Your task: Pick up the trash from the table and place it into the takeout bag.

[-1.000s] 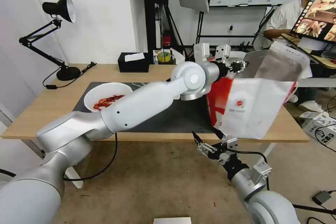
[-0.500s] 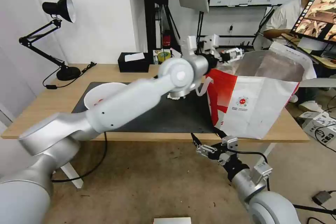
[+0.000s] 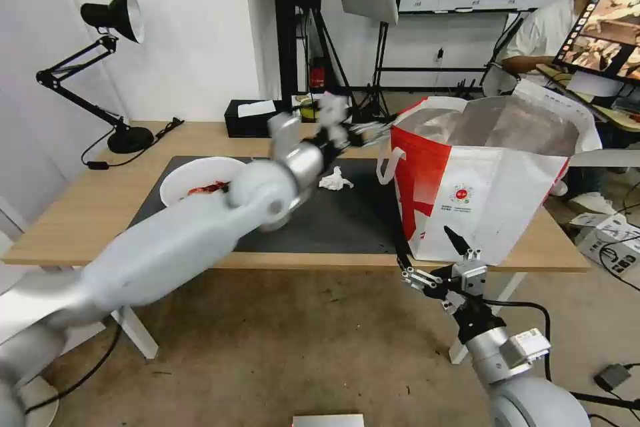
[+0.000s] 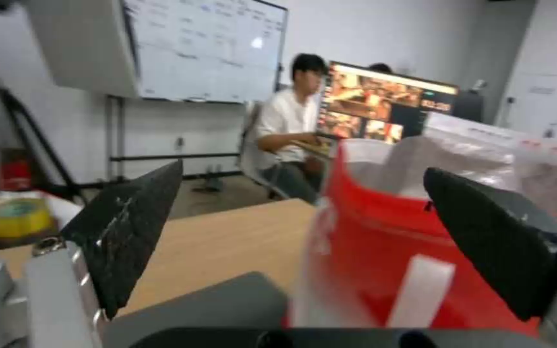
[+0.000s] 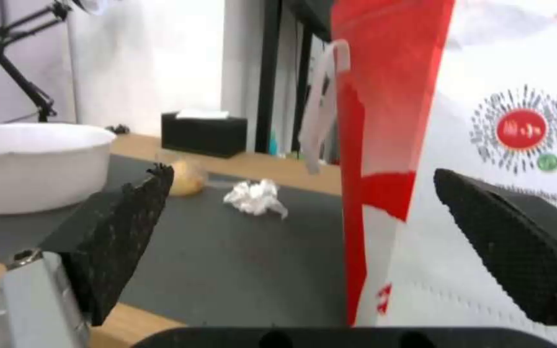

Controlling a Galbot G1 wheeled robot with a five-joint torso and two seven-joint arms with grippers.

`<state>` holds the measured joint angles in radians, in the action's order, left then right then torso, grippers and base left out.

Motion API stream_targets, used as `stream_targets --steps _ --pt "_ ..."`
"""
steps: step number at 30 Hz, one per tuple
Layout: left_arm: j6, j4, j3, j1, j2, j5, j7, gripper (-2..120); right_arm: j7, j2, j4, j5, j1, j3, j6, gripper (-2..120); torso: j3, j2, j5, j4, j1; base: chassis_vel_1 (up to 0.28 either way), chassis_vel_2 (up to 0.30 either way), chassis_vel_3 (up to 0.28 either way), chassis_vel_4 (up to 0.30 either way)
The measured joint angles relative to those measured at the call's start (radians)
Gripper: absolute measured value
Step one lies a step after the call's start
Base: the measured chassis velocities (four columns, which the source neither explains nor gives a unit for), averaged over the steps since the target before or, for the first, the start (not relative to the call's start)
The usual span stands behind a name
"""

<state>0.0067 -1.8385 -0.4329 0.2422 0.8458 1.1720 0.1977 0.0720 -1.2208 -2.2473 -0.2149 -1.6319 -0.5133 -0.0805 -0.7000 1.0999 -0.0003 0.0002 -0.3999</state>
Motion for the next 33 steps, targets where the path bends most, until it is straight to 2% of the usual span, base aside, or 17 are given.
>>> stream_targets --steps 3,5,6,9,11,12,13,14,19,21,23,25,26,27,29,30,33 --pt "-0.006 -0.03 0.069 0.07 -0.039 -0.026 -0.013 100 0.001 0.002 0.008 0.008 0.006 0.006 -0.024 100 0.0 0.0 0.0 -0.0001 0.0 0.0 0.0 0.0 0.0" --pt "-0.013 -0.058 0.17 0.195 -0.085 -0.082 -0.04 100 0.001 0.006 0.016 0.018 0.01 0.017 -0.043 100 0.0 0.0 0.0 -0.0001 0.0 0.0 0.0 0.0 0.0" --pt "-0.013 -0.058 0.17 0.195 -0.085 -0.082 -0.04 100 0.001 0.006 0.016 0.018 0.01 0.017 -0.043 100 0.0 0.0 0.0 -0.0001 0.0 0.0 0.0 0.0 0.0" --pt "-0.036 -0.072 0.271 0.329 -0.137 -0.166 -0.096 100 0.0 0.008 0.023 0.026 0.01 0.03 -0.058 100 0.0 0.0 0.0003 -0.0002 0.0 0.0 0.0 0.0 0.0" --pt "-0.04 -0.083 0.311 0.378 -0.149 -0.175 -0.105 100 -0.001 0.009 0.026 0.03 0.011 0.035 -0.062 100 0.0 0.0 -0.0001 -0.0002 0.0 0.0 0.0 0.0 0.0" --pt "-0.045 -0.105 0.397 0.467 -0.168 -0.187 -0.115 100 -0.004 0.011 0.034 0.039 0.019 0.047 -0.071 100 0.0 0.0 -0.0003 -0.0006 0.0 0.0 0.0 0.0 0.0" --pt "-0.045 -0.105 0.397 0.467 -0.168 -0.187 -0.115 100 -0.004 0.011 0.034 0.039 0.019 0.047 -0.071 100 0.0 0.0 -0.0003 -0.0006 0.0 0.0 0.0 0.0 0.0" --pt "-0.053 -0.117 0.445 0.524 -0.188 -0.193 -0.119 100 -0.006 0.01 0.042 0.049 0.025 0.055 -0.082 100 0.0 0.0 0.0002 0.0005 0.0 0.0 0.0 0.0 0.0" --pt "-0.101 -0.15 0.584 0.711 -0.22 -0.209 -0.133 100 -0.008 0.001 0.054 0.086 0.031 0.056 -0.113 100 0.0 0.0 0.0004 -0.0003 0.0 0.0 0.0 0.0 0.0" --pt "-0.108 -0.153 0.601 0.733 -0.221 -0.217 -0.133 100 -0.01 0.001 0.055 0.09 0.033 0.056 -0.115 100 0.0 0.0 0.0005 -0.0004 0.0 0.0 0.0 0.0 0.0" --pt "-0.135 -0.169 0.696 0.839 -0.206 -0.272 -0.134 100 -0.023 0.0 0.064 0.109 0.042 0.061 -0.128 100 0.0 0.0 0.0003 -0.0003 0.0 0.0 0.0 0.0 0.0" --pt "-0.139 -0.173 0.719 0.864 -0.198 -0.28 -0.134 100 -0.026 -0.001 0.068 0.112 0.044 0.062 -0.133 100 0.0 0.0 0.0003 -0.0003 0.0 0.0 0.0 0.0 0.0" --pt "-0.145 -0.186 0.784 0.934 -0.173 -0.298 -0.134 100 -0.034 -0.001 0.077 0.12 0.048 0.062 -0.146 100 0.0 0.0 0.0001 -0.0003 0.0 0.0 0.0 0.0 0.0" --pt "-0.145 -0.186 0.784 0.934 -0.173 -0.298 -0.134 100 -0.034 -0.001 0.077 0.12 0.048 0.062 -0.146 100 0.0 0.0 0.0001 -0.0003 0.0 0.0 0.0 0.0 0.0" --pt "-0.152 -0.206 0.895 1.079 -0.126 -0.343 -0.146 100 -0.052 -0.002 0.082 0.131 0.047 0.062 -0.161 100 0.0 0.0 0.0003 -0.0001 0.0 0.0 0.0 0.0 0.0" --pt "-0.152 -0.206 0.895 1.079 -0.126 -0.343 -0.146 100 -0.052 -0.002 0.082 0.131 0.047 0.062 -0.161 100 0.0 0.0 0.0003 -0.0001 0.0 0.0 0.0 0.0 0.0" --pt "-0.188 -0.214 0.985 1.212 -0.063 -0.419 -0.168 100 -0.093 -0.007 0.084 0.138 0.037 0.062 -0.171 100 0.0 0.0 0.0002 -0.0001 0.0 0.0 0.0 0.0 0.0"
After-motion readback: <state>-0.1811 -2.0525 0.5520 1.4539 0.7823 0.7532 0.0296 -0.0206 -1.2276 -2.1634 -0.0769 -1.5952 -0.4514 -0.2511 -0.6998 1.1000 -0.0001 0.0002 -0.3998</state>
